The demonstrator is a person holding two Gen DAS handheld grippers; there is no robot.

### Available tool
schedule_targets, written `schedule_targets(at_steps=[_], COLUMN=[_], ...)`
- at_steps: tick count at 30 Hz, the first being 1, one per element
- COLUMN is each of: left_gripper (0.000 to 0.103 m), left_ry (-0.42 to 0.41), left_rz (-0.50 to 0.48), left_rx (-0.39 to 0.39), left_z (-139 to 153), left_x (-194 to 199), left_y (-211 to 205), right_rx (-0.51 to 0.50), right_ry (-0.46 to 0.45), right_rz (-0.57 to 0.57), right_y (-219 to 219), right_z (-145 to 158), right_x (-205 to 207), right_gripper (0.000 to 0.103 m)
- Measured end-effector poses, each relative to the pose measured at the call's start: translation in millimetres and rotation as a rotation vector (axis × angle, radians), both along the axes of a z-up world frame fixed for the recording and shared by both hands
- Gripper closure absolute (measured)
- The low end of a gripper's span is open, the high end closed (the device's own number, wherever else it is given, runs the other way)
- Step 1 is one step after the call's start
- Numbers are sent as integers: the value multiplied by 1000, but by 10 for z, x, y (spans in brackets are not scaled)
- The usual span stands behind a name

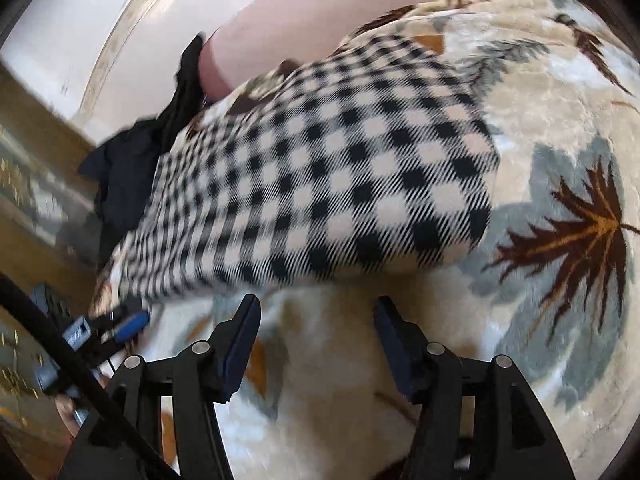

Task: Fold large clothes

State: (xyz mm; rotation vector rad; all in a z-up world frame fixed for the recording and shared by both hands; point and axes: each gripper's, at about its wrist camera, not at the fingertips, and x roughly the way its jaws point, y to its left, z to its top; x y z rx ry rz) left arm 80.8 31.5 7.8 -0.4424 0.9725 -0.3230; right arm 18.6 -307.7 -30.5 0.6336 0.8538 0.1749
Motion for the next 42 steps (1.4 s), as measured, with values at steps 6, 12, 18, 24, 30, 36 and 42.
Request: schedule_targets(at_steps=[6,12,18,24,30,36,42], left_gripper=[31,31,33,94,95,94,90], left_ry=[46,52,64,86,87,115,174], left_rz=[89,139,128,103,80,56,120], left_rx=[-151,-235,-138,-64,-3,0,-43], left_z=[-83,-103,-79,118,344,342,155], left_x=[328,606,740,669,295,-305,-527], left_y=[256,390,219,236,285,424,731], right_rx=[203,240,239,198,137,113,121], right_ry=[5,-15,-25,15,28,72,97], right_rz=[-153,-217,-237,-187,-149,-104,-125], right_y=[-400,-663,-835,-758,-657,-741,-815], right_z=[-141,-175,-169,13,214,130,7], right_x=[195,361,521,557,283,-226,-489], right_gripper=[39,40,46,79,85,85,84])
